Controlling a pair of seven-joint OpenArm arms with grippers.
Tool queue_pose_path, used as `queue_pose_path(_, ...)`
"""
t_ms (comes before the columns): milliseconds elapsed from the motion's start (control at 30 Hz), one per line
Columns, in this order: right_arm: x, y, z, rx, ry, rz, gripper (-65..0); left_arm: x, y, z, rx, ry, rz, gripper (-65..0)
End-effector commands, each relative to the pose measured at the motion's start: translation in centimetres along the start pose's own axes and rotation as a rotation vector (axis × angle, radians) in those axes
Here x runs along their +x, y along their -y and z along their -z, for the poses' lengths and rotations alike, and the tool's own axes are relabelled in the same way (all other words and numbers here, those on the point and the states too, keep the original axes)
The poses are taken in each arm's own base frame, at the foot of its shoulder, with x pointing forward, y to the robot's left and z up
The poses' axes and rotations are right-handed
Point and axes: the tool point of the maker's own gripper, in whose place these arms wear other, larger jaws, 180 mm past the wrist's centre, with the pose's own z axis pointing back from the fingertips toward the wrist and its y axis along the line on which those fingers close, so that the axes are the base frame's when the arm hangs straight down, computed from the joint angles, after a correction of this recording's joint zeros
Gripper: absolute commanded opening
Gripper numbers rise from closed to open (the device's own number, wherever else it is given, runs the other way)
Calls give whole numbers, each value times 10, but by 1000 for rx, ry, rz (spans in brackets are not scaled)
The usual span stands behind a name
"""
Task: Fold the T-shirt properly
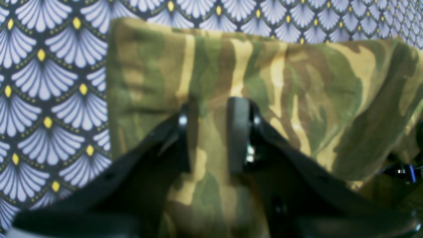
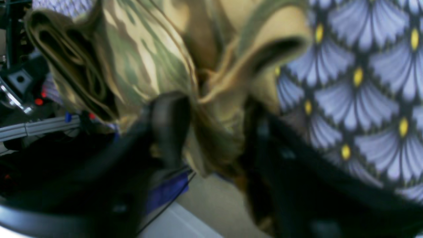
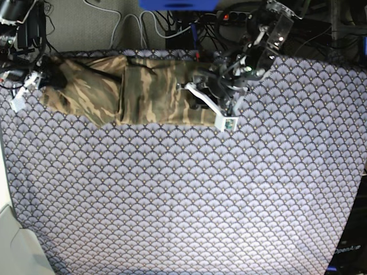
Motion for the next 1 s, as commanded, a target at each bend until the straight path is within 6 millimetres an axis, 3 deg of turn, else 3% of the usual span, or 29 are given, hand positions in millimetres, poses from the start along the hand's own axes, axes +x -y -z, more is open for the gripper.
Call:
queue_pose_path(0,13,-5,-4,11,21,-35,-515,13,6,-3,-19,44,9,-498)
queue_pose_path(67,12,-8,0,18,10,-45,-599,18,9,-6,-27,58,14,-498)
queue_pose_path(133,13,-10,4,26,7,-52,-644,23,14,-12,-42,78,19,-498)
queue_pose_path(233,14,-12,5,29,4,-56,-646,33,24,-22,-67,119,24,-498)
queue_pose_path(333,15,-12,5,29,6,-58,-646,46,18,-32,-55,161,5,-498)
queue_pose_path(567,23,-15,6,34,20,-72,-646,23,-41,-48,91,146,-119,-498)
queue_pose_path(767,26,-17,6,36,24,-80,-646,-6,-64,-33,150,60,-157,-507)
queue_pose_path(900,27,-17,6,35,25,-83,-646,-19,-67,-25,161,29,-186,-648)
queue_pose_path(967,27,-17,6,35,25,-83,-646,-27,-70,-22,170,7,-196,-644)
